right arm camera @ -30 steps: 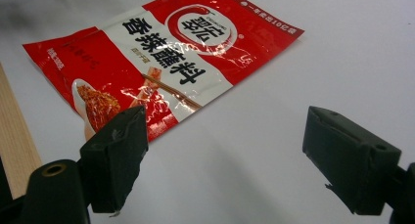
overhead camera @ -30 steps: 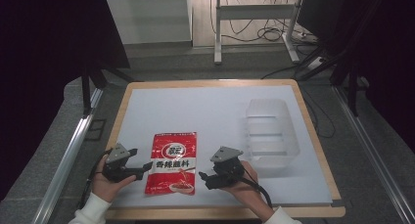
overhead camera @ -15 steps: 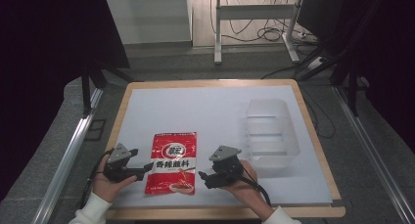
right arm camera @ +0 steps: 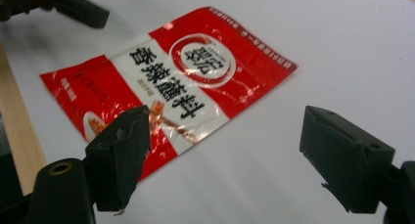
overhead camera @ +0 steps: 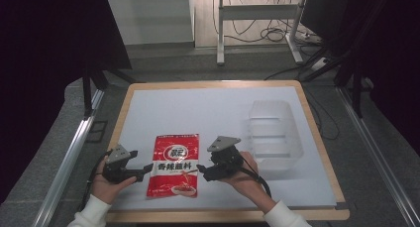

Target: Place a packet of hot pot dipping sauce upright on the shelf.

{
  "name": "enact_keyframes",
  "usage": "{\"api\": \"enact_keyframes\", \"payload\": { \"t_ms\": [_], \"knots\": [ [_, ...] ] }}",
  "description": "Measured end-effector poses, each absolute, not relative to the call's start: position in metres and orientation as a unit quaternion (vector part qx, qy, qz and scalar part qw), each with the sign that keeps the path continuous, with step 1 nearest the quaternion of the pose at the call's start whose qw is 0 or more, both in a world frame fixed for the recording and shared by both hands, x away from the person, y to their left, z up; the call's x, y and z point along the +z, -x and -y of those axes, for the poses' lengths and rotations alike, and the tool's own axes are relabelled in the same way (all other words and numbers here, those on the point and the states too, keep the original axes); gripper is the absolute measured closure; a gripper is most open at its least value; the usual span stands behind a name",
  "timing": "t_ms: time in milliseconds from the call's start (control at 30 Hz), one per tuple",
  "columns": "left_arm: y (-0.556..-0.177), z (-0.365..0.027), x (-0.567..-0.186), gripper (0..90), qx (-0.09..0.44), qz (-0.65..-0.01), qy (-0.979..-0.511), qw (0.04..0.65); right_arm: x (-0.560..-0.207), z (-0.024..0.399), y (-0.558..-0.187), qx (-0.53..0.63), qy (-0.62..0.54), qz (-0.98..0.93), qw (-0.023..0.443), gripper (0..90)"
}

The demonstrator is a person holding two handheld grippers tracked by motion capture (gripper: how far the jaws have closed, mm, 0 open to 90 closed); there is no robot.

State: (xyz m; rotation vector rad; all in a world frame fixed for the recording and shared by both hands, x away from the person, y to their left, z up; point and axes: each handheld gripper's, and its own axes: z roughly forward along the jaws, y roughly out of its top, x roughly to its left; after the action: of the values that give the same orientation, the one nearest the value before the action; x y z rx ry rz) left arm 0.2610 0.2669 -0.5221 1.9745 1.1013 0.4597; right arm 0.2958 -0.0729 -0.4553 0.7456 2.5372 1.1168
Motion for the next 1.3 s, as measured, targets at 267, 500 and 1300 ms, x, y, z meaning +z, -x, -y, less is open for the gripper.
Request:
{"api": "enact_keyframes", "payload": {
  "t_ms": [267,500,1300],
  "knots": [
    [-0.260,-0.267,-0.523,18.7,0.187,-0.437,-0.782,0.402,-0.441,0.061,-0.318,0.380,-0.260,-0.877,0.136,20.5],
    [-0.259,-0.263,-0.525,18.7,0.186,-0.435,-0.785,0.400,-0.438,0.046,-0.341,0.357,-0.257,-0.891,0.115,22.8],
    [-0.259,-0.259,-0.529,18.7,0.187,-0.421,-0.797,0.390,-0.475,0.002,-0.431,0.277,-0.291,-0.915,0.040,36.0]
  ]
}}
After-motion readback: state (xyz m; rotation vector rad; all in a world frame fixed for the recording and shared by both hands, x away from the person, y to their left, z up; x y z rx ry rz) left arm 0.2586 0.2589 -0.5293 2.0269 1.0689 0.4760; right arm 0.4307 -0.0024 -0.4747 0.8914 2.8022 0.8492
